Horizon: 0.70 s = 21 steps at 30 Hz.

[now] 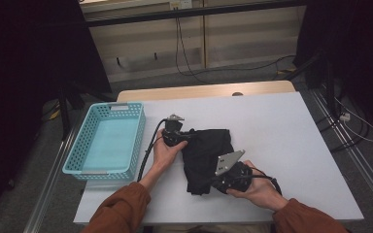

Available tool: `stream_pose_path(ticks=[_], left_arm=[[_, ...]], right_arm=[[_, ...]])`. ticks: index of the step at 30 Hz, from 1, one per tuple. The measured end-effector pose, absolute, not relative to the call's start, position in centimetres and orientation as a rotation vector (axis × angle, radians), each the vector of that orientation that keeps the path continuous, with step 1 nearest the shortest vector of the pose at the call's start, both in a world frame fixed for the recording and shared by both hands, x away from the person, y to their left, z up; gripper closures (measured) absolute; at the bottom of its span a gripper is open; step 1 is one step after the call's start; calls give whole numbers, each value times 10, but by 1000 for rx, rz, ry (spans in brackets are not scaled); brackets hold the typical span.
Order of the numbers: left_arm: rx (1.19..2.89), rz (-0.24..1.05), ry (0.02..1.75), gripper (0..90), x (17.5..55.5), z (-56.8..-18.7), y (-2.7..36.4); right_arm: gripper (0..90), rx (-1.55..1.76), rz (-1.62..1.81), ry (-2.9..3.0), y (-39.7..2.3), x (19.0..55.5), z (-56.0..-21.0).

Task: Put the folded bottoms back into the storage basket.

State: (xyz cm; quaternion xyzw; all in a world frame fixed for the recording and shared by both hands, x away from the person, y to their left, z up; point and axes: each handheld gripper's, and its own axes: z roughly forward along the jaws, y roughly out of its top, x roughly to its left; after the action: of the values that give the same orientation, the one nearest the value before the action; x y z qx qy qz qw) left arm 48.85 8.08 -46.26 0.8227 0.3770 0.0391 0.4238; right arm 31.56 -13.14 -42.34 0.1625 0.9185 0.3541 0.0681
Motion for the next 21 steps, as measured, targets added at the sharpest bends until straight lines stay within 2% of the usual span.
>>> stream_pose_path(ticks=[5,21], left_arm=[[2036,93,969,781,487,-462,81],[1955,120,963,804,483,-444,85]], right_arm=[[855,490,1066,2764,-131,315,-424],[856,498,1092,2729,-131,311,-420]])
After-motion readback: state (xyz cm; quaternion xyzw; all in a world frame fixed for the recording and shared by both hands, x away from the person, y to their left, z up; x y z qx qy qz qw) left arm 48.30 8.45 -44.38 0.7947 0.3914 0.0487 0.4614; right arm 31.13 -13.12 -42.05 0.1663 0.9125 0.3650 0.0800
